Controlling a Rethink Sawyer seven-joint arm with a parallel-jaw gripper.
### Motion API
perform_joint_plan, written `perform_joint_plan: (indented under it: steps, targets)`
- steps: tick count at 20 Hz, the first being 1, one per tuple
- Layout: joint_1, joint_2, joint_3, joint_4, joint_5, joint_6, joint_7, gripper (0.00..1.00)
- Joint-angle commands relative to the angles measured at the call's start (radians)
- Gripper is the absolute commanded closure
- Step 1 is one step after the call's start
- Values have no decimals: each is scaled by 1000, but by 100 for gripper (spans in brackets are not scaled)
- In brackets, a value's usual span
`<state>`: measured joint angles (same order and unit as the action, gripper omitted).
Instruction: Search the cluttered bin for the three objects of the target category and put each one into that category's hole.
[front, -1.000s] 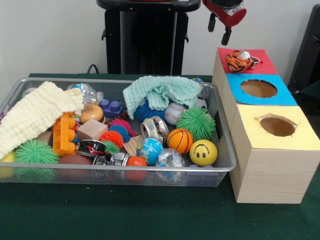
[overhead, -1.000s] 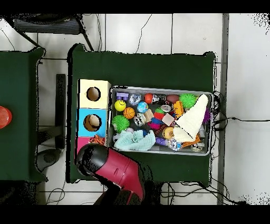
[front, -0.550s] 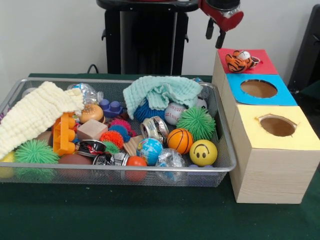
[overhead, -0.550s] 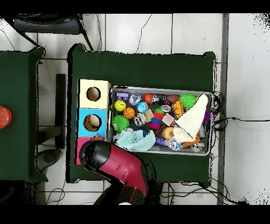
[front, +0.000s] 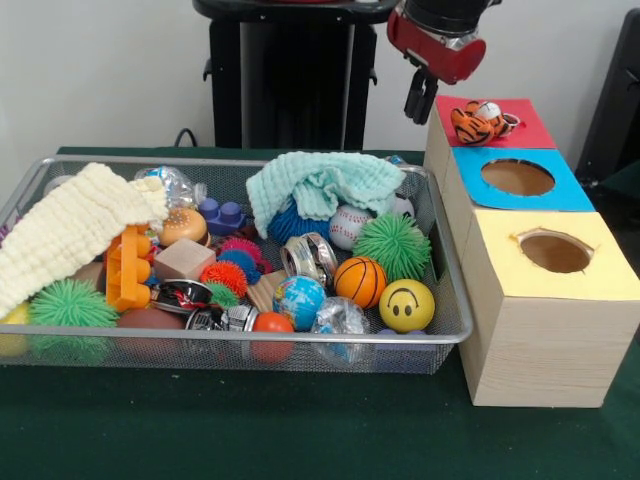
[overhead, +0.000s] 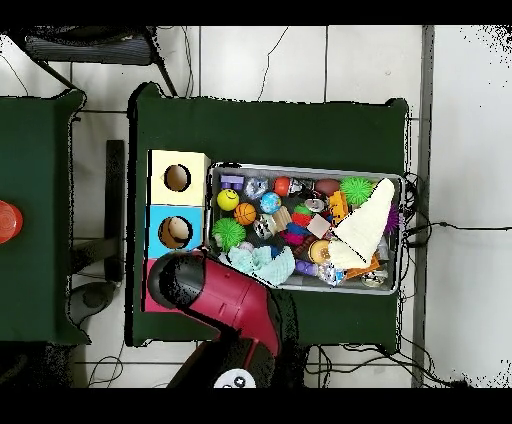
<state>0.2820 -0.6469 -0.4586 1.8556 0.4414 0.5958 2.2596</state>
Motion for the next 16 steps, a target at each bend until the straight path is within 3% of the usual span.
perform_joint_plan:
  steps: [1,8,16]
  targets:
    - [-55,40,107,-63,-20,-62,93,100]
    - [-68,25,144,3,4,-101,113,100]
    - [-43,30,148,21,16,-94,160,100]
